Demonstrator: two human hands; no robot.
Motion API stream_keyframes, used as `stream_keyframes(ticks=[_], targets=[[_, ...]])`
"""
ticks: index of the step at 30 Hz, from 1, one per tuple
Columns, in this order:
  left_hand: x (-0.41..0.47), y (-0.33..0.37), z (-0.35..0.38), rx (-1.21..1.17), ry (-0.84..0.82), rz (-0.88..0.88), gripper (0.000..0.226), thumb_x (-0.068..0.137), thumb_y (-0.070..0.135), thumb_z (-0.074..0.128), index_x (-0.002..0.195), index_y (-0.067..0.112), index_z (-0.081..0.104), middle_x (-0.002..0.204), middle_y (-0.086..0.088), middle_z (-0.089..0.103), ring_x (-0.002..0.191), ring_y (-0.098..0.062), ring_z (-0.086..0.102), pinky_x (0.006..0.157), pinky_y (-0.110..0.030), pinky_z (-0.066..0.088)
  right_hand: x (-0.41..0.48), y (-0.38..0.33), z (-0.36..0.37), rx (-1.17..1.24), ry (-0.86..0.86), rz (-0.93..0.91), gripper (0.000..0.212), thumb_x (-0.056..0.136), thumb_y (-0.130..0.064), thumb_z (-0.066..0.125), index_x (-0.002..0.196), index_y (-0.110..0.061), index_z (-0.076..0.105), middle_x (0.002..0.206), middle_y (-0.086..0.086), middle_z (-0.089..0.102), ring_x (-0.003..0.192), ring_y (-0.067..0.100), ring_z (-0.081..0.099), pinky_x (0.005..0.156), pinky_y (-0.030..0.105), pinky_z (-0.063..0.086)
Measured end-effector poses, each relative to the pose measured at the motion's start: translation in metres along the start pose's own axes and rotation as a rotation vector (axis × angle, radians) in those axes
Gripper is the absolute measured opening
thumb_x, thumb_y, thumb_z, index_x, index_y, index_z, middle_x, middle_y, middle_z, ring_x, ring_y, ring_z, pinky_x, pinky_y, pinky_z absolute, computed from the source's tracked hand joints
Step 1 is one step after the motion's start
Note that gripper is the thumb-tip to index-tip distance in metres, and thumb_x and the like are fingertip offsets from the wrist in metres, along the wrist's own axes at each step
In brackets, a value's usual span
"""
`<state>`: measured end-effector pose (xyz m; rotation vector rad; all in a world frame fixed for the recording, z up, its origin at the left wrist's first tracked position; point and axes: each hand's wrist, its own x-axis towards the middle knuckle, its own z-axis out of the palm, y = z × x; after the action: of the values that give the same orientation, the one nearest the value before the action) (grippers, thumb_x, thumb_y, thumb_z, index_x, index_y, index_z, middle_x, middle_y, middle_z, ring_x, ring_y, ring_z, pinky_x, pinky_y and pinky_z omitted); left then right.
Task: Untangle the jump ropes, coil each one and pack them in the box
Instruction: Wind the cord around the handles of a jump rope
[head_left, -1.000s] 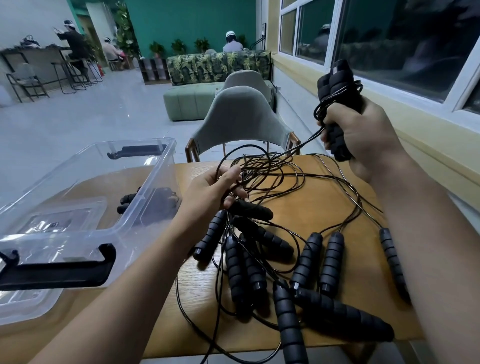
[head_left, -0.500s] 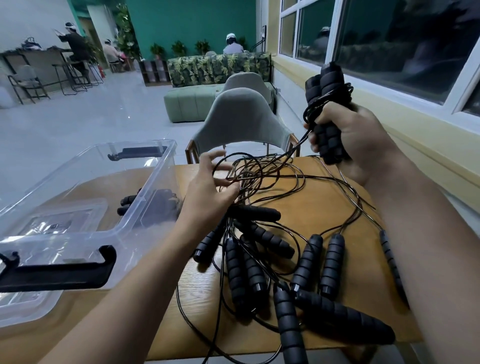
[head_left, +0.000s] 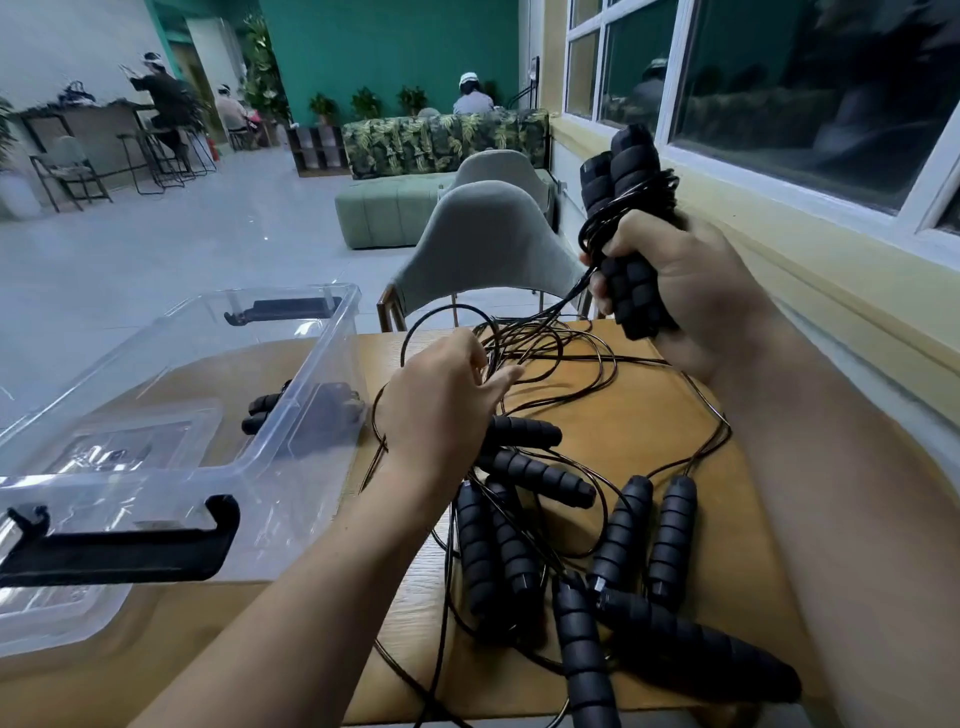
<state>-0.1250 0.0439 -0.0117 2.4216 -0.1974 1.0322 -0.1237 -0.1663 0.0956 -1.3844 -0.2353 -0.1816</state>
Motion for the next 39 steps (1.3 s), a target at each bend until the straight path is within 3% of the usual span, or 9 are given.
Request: stream_keyframes(ticks=[4,8,13,17,22,27,30,33,39], targets=[[0.003,-0.011,0.006,0.04,-0.001,-0.037,0.016,0.09,0.036,0.07,0.083,0.022,0.064,0.08,0.005,0.069,0.071,-0.026,0.064,0.061,-0.039,0.053,0.001,0.002,0.0,-0.003,-0.01,-0.002,0.016,0.089,-0.006,0.058,0.104,0.0,0.061,0.091,0.021,0.056,0.075,0.029,0.052,0.059,0.037,0.045],[0.005,-0.012,0.007,-0.008,-0.015,-0.085,0.03,0.087,0.052,0.056,0.088,0.027,0.072,0.087,0.01,0.071,0.076,-0.016,0.065,0.067,-0.035,0.054,0.001,0.004,-0.001,-0.006,-0.019,0.003,0.017,0.088,-0.007,0.059,0.104,-0.001,0.062,0.091,0.022,0.054,0.079,0.032,0.049,0.062,0.04,0.042],[0.0,-0.014,0.021,-0.053,-0.191,-0.108,0.026,0.093,0.053,0.068,0.102,0.031,0.079,0.098,0.013,0.073,0.085,-0.012,0.066,0.073,-0.033,0.054,0.001,0.007,0.004,0.003,-0.035,-0.005,0.018,0.088,-0.006,0.059,0.105,-0.001,0.061,0.092,0.022,0.055,0.076,0.03,0.052,0.062,0.041,0.045],[0.004,-0.016,0.018,-0.129,-0.213,-0.114,0.008,0.097,0.034,0.069,0.094,0.027,0.074,0.089,0.011,0.073,0.085,-0.014,0.068,0.076,-0.037,0.055,0.001,0.012,0.004,-0.028,-0.027,-0.011,0.03,0.085,-0.009,0.062,0.112,0.003,0.06,0.093,0.022,0.057,0.076,0.031,0.054,0.062,0.041,0.047],[0.01,-0.007,0.002,-0.243,-0.216,-0.177,0.01,0.096,0.035,0.059,0.089,0.028,0.061,0.079,0.011,0.074,0.077,-0.01,0.067,0.076,-0.042,0.056,-0.001,0.018,0.005,-0.032,-0.027,0.01,0.05,0.082,-0.011,0.064,0.127,0.009,0.054,0.094,0.021,0.057,0.077,0.031,0.054,0.066,0.045,0.047],[0.019,0.004,-0.013,-0.533,-0.281,-0.376,0.012,0.1,0.028,0.063,0.09,0.023,0.067,0.078,0.012,0.079,0.081,-0.008,0.073,0.086,-0.041,0.06,-0.005,0.022,0.01,-0.029,-0.069,0.02,0.048,0.085,-0.012,0.065,0.13,0.004,0.056,0.094,0.022,0.062,0.082,0.035,0.055,0.077,0.052,0.039],[0.027,0.013,-0.024,-0.874,-0.252,-0.628,0.014,0.103,0.018,0.063,0.091,0.017,0.07,0.079,0.005,0.079,0.074,-0.008,0.068,0.064,-0.022,0.051,-0.009,0.025,0.017,-0.064,-0.129,0.032,0.046,0.084,-0.011,0.065,0.129,-0.003,0.057,0.094,0.02,0.064,0.084,0.035,0.058,0.077,0.054,0.041],[0.034,0.011,-0.031,-1.125,-0.25,-0.811,0.011,0.104,0.02,0.064,0.097,0.017,0.071,0.086,0.003,0.08,0.074,-0.007,0.07,0.058,-0.02,0.043,-0.012,0.029,0.022,-0.077,-0.148,0.024,0.041,0.083,-0.011,0.065,0.123,-0.008,0.061,0.092,0.018,0.064,0.084,0.035,0.061,0.077,0.056,0.043],[0.03,-0.007,-0.037,-0.62,-0.203,-0.483,0.026,0.103,0.029,0.066,0.083,0.014,0.075,0.074,-0.004,0.077,0.063,-0.012,0.071,0.058,-0.029,0.056,-0.009,0.027,0.02,-0.014,-0.09,0.015,0.043,0.083,-0.01,0.065,0.125,0.0,0.058,0.088,0.017,0.064,0.082,0.035,0.059,0.078,0.054,0.041]])
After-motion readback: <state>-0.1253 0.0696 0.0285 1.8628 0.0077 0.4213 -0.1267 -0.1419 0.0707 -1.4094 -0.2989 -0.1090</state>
